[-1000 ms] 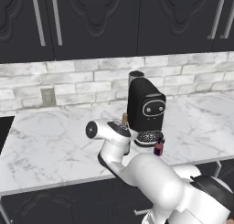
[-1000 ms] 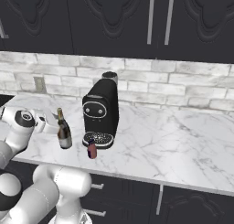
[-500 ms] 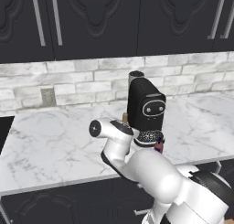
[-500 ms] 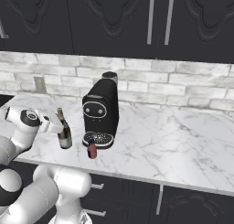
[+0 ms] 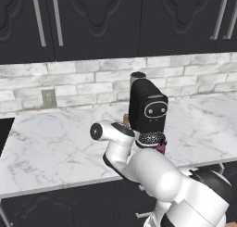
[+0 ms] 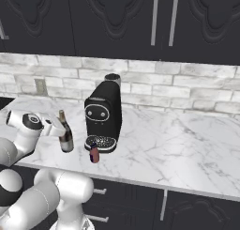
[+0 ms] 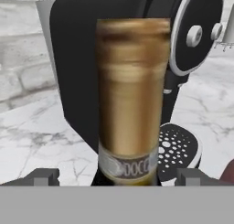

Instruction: There is a wine glass and glass cup on the dining counter. Place the wine bottle next to the wine glass and the juice bottle next to the glass cup.

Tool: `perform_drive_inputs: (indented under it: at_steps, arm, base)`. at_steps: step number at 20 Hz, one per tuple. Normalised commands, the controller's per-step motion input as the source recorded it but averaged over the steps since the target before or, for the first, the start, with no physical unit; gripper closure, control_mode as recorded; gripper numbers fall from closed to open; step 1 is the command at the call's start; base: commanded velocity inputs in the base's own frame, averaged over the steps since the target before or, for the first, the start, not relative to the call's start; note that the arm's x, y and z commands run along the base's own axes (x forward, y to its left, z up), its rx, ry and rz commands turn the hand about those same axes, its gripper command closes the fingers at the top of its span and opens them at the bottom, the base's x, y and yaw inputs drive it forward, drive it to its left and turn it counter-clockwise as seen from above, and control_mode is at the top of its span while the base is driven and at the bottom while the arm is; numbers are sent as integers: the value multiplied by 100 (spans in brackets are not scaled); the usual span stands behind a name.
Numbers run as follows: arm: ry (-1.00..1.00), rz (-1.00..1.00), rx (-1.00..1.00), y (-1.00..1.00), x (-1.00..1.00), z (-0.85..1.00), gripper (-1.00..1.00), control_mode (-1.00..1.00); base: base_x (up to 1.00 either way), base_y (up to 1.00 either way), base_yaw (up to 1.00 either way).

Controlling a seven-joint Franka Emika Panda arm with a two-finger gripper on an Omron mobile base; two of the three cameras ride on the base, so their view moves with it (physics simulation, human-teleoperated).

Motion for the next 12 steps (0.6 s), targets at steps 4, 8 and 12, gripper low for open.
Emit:
perform_drive_inputs:
  at_steps: [4, 8, 12]
  arm:
    - [0, 0, -1, 8, -3, -3, -100, -100]
    - [0, 0, -1, 8, 0, 0, -100, -100]
    - [0, 1, 0, 11, 0, 0, -100, -100]
  base:
    - [0, 0, 0]
    - [0, 0, 0]
    - [0, 0, 0]
